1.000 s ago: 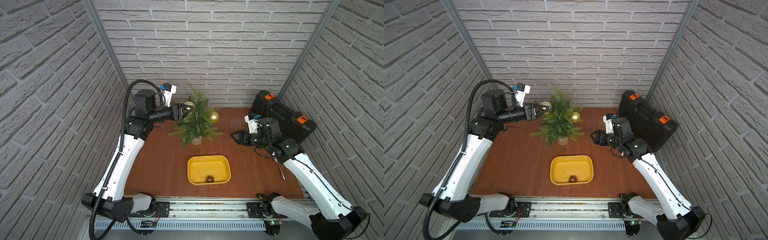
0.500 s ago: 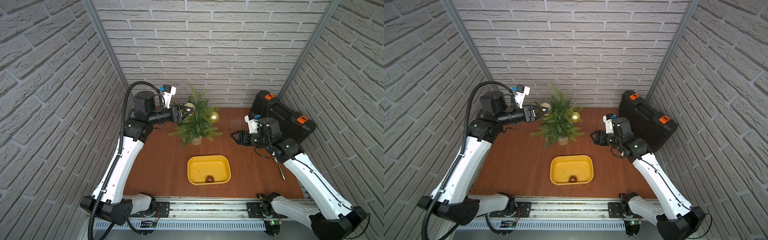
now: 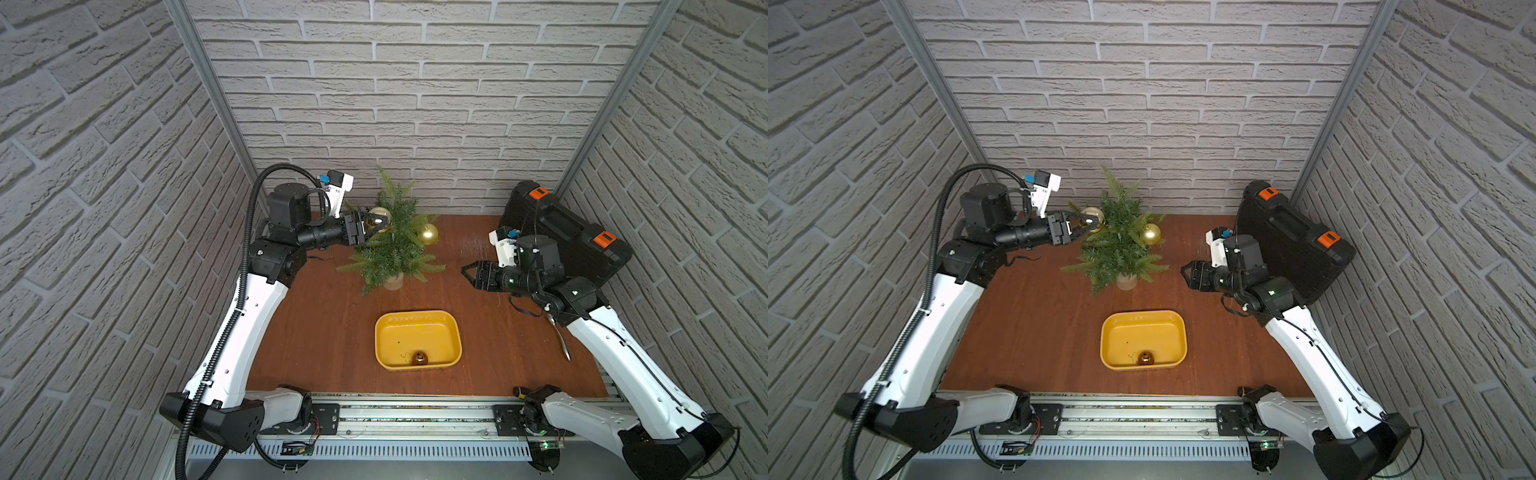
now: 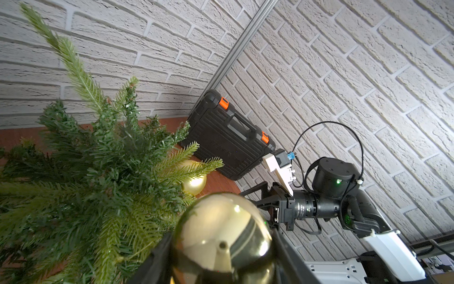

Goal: Decorate the small christmas tree with ornaments
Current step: Hang an ornament on the christmas tree.

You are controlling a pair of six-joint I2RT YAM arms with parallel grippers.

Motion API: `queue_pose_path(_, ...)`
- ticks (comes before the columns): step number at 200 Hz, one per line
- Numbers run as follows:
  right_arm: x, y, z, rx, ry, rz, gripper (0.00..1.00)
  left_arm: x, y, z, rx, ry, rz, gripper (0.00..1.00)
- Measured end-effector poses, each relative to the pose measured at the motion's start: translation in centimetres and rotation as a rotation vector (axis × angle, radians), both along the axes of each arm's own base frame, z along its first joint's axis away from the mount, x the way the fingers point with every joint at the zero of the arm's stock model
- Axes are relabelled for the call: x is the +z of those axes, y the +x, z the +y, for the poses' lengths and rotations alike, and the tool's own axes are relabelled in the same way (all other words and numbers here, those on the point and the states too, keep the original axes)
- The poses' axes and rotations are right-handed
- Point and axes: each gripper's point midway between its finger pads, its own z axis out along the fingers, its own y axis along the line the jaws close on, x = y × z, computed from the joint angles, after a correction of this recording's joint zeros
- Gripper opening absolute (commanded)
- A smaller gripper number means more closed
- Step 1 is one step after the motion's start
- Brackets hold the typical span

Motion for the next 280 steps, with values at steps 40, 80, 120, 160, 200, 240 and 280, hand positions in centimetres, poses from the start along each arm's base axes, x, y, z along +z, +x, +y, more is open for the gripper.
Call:
queue_pose_path(40, 0.0, 0.0, 0.0, 0.001, 0.0, 0.0, 0.71, 0.0, -0.5, -0.7, -0.029, -0.002, 0.002, 0.52)
queue_pose_path(80, 0.0, 0.0, 0.0, 0.001, 0.001, 0.0, 0.71, -0.4, -0.6, -0.8, -0.032, 0.002, 0.008, 0.52)
queue_pose_path(120, 0.0, 0.0, 0.0, 0.001, 0.001, 0.0, 0.71, -1.6, -0.3, -1.0, -0.034, 0.012, 0.036, 0.53)
queue_pose_path(160, 0.0, 0.0, 0.0, 0.001, 0.001, 0.0, 0.71, -2.1, -0.2, -1.0, -0.036, 0.016, 0.046, 0.59)
queue_pose_path(200, 0.0, 0.0, 0.1, 0.004, 0.003, 0.001, 0.71, -2.0, -0.2, -1.0, -0.037, 0.017, 0.043, 0.69)
queue_pose_path(240, 0.0, -0.1, 0.1, 0.007, 0.005, 0.001, 0.71, -1.9, -0.2, -1.0, -0.038, 0.016, 0.034, 0.73)
queue_pose_path(280, 0.0, -0.1, 0.2, 0.007, 0.006, 0.002, 0.71, -1.7, -0.2, -1.1, -0.037, 0.014, 0.026, 0.73)
